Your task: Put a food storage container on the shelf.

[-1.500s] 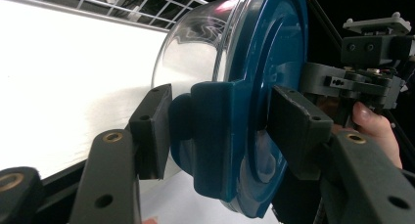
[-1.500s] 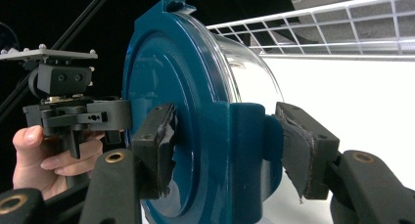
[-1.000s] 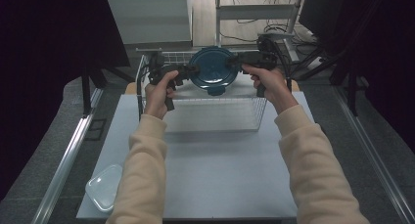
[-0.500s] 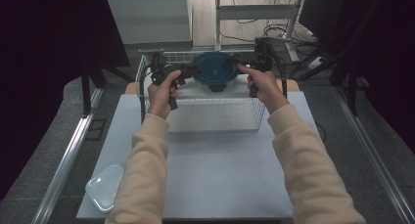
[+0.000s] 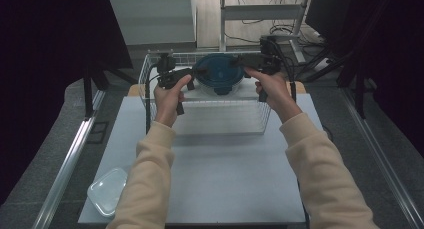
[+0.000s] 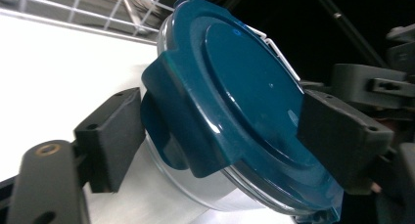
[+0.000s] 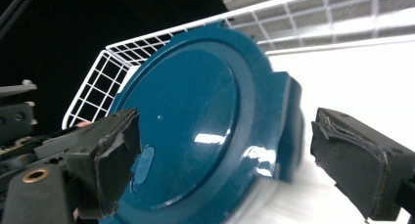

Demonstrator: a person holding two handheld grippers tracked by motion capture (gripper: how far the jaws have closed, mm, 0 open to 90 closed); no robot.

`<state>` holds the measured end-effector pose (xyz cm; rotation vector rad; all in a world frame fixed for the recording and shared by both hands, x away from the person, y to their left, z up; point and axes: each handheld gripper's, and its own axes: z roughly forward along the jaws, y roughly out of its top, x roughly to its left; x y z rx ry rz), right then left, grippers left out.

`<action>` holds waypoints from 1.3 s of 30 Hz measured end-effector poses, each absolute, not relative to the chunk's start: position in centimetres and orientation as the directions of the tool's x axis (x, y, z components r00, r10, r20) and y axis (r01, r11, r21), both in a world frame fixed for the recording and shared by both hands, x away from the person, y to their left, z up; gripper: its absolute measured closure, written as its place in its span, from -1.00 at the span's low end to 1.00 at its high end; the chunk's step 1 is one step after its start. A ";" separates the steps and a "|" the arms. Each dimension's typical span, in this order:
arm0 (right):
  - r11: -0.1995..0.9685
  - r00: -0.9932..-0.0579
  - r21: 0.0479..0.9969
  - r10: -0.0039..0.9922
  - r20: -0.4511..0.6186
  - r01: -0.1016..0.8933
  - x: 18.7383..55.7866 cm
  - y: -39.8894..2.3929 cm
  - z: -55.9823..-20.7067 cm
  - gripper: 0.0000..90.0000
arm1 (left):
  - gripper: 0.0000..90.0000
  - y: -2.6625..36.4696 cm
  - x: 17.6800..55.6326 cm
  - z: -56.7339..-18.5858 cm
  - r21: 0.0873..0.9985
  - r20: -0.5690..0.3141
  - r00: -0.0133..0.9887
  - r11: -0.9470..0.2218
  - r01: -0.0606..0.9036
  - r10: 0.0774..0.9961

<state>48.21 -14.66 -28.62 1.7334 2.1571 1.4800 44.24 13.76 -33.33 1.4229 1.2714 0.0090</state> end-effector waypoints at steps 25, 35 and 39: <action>0.047 -0.585 0.778 0.689 0.429 0.626 42.0 -17.1 -29.5 -0.72 | -0.75 10.8 35.4 -33.5 0.803 -0.493 0.551 0.108 0.587 0.673; 0.094 -0.644 0.806 0.659 0.389 0.584 38.2 -18.5 -33.3 -0.65 | -0.67 8.8 31.5 -37.2 0.789 -0.471 0.627 -0.020 0.614 0.621; 0.106 -0.647 0.801 0.656 0.389 0.589 36.9 -19.0 -35.4 -0.65 | -0.60 7.8 30.7 -38.4 0.775 -0.442 0.635 -0.086 0.626 0.634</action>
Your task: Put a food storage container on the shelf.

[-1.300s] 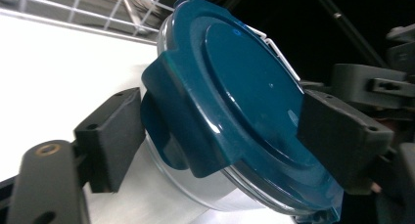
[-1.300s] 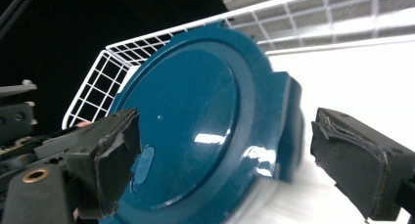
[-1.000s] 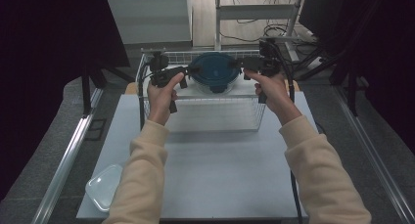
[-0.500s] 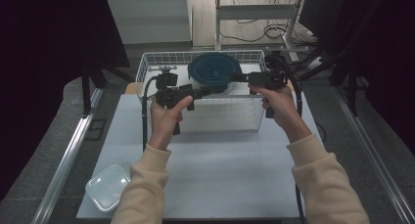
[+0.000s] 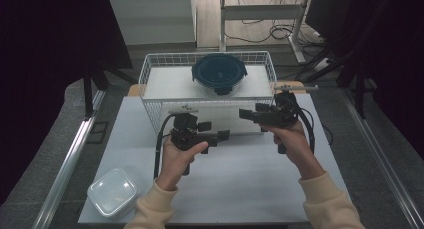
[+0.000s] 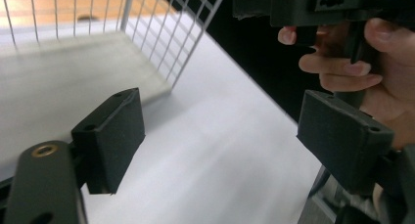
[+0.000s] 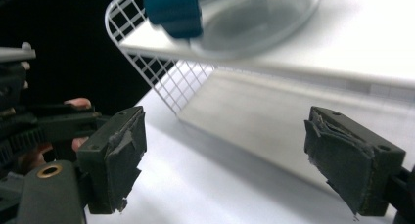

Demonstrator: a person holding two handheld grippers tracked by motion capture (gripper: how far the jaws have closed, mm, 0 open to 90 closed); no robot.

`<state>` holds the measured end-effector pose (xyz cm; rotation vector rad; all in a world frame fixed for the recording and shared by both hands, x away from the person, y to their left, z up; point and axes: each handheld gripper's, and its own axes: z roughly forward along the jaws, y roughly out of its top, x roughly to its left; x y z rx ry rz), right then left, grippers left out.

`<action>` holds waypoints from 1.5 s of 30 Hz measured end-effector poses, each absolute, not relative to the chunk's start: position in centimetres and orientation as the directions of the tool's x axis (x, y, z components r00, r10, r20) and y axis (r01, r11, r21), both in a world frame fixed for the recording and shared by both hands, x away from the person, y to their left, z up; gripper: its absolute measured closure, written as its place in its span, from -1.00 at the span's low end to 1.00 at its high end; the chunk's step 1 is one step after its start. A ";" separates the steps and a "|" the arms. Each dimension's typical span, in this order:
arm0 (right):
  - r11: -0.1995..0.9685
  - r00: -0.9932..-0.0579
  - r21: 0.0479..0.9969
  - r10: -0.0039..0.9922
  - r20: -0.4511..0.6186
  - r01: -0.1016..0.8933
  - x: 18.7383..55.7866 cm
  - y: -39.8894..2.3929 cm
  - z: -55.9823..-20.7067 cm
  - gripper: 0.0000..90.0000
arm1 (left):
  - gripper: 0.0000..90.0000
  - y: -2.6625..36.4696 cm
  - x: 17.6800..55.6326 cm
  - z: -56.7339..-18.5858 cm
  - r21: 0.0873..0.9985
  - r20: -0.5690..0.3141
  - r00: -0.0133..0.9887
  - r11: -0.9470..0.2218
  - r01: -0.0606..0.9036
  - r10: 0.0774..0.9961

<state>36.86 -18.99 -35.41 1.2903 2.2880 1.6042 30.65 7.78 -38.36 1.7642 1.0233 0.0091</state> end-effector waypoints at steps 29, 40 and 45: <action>0.245 -0.682 0.795 0.682 0.266 0.555 29.5 -20.4 -43.4 -0.59 | -0.54 10.9 25.3 -42.9 0.749 -0.353 0.695 -0.255 0.611 0.627; 0.237 -0.641 0.772 0.718 0.269 0.589 27.9 -21.8 -45.9 -0.56 | -0.51 12.7 24.2 -44.5 0.717 -0.352 0.666 -0.268 0.644 0.657; 0.270 -0.650 0.764 0.720 0.243 0.586 27.7 -21.7 -46.4 -0.56 | -0.49 12.8 22.9 -45.0 0.698 -0.357 0.668 -0.289 0.655 0.653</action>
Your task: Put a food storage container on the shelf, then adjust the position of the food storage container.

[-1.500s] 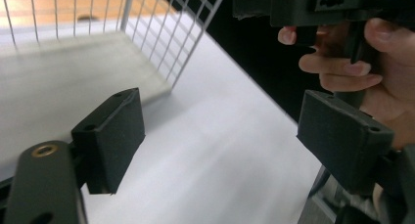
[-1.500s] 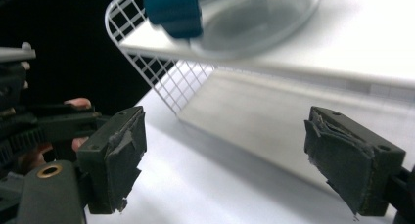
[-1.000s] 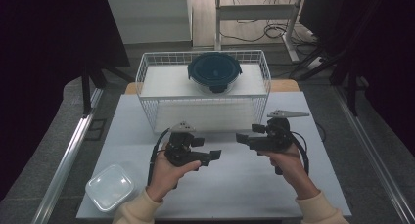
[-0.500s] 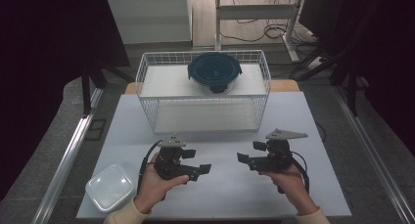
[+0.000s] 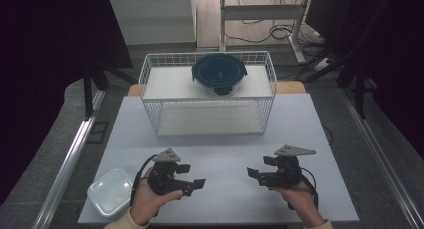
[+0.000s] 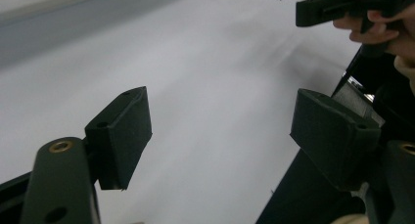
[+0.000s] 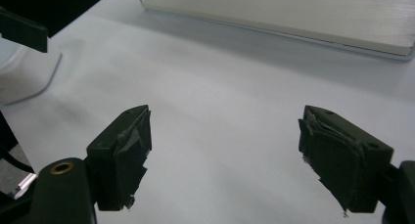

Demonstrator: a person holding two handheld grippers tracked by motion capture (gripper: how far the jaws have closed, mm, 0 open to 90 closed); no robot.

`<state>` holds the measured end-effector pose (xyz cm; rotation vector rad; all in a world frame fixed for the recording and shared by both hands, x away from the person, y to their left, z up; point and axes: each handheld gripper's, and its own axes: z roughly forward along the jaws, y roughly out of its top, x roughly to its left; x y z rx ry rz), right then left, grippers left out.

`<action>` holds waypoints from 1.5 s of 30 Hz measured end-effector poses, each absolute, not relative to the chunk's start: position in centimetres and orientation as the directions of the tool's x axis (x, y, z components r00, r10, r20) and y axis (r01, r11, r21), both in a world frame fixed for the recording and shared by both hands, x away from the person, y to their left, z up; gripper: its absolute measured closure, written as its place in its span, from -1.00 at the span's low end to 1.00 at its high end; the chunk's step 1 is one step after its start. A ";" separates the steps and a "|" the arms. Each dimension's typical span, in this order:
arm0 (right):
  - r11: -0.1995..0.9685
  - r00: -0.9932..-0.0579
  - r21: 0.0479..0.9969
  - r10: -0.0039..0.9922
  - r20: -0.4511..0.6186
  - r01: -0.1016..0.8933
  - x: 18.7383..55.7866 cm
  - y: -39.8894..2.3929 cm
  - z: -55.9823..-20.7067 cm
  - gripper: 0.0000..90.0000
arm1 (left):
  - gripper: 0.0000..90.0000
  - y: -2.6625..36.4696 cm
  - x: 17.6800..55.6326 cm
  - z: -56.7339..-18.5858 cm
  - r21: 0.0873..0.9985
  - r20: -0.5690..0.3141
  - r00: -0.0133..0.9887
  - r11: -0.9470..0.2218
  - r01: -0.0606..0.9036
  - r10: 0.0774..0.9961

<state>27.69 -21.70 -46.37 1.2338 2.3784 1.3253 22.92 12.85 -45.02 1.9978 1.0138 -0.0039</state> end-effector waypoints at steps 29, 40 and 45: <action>0.257 -0.633 0.768 0.737 0.237 0.587 27.9 -22.7 -45.9 -0.56 | -0.33 19.8 20.5 -41.8 0.718 -0.335 0.575 -0.193 0.668 0.746; 0.263 -0.630 0.760 0.739 0.238 0.595 28.1 -22.8 -46.2 -0.56 | 0.03 26.0 18.8 -40.4 0.713 -0.231 0.446 -0.162 0.682 0.865; 0.263 -0.628 0.756 0.740 0.241 0.599 28.1 -22.8 -46.3 -0.56 | 0.19 28.1 18.2 -41.0 0.691 -0.212 0.401 -0.153 0.706 0.891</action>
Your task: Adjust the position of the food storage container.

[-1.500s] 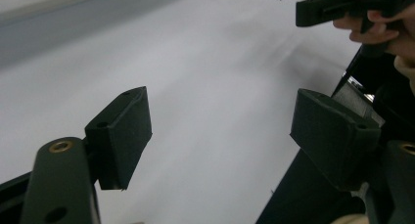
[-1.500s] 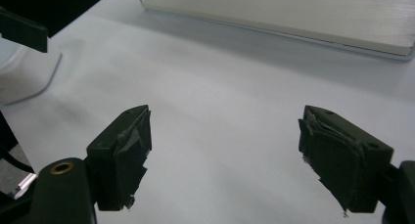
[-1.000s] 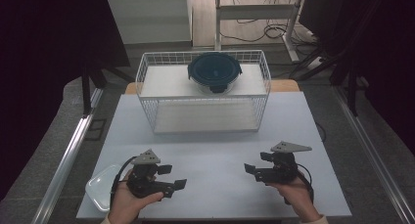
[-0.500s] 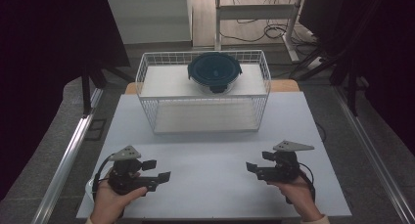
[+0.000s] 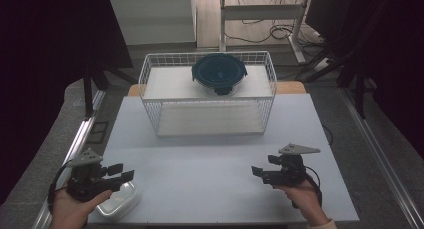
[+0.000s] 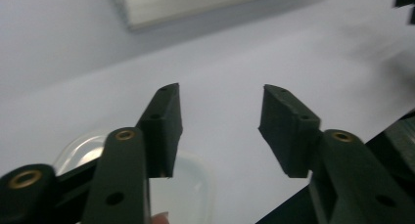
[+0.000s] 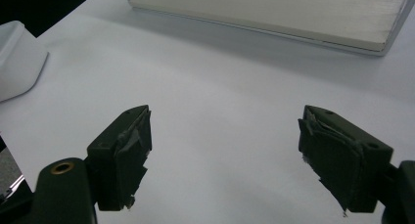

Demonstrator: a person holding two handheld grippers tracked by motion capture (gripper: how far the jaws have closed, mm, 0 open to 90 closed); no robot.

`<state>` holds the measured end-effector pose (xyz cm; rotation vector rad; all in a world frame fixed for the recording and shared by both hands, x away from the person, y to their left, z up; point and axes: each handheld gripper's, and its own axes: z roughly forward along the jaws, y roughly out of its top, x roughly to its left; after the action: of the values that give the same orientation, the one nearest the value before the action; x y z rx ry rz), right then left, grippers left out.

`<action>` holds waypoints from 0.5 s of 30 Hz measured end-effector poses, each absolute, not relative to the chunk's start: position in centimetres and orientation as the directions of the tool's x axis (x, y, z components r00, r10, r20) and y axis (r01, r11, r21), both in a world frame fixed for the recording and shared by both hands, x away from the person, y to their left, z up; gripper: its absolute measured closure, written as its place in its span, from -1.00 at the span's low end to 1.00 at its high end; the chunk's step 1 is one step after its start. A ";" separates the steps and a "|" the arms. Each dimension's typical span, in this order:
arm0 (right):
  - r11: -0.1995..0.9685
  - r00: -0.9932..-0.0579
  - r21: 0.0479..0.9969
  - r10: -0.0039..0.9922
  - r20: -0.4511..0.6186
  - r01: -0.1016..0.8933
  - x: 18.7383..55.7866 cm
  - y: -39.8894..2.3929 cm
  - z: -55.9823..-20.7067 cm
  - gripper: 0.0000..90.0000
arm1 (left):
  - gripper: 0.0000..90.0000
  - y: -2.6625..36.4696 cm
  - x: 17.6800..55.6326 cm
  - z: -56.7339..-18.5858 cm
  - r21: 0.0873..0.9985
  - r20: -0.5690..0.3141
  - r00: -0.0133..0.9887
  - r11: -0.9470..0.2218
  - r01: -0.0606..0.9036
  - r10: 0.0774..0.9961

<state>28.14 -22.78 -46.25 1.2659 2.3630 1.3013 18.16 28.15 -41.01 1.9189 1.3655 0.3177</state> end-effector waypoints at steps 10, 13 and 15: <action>0.274 -0.630 0.748 0.739 0.238 0.604 28.1 -22.5 -46.4 -0.56 | 0.87 33.6 15.9 -43.2 0.625 -0.248 0.302 -0.087 0.776 0.920; 0.274 -0.630 0.748 0.740 0.238 0.604 28.2 -22.6 -46.5 -0.56 | 0.97 34.9 15.2 -43.9 0.603 -0.248 0.269 -0.069 0.795 0.931; 0.273 -0.629 0.747 0.740 0.240 0.606 28.2 -22.6 -46.5 -0.56 | 1.00 35.7 14.8 -44.4 0.588 -0.237 0.238 -0.056 0.807 0.942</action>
<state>28.23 -22.59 -46.49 1.2693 2.3783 1.2833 14.76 35.68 -44.42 1.8895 1.5991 0.2780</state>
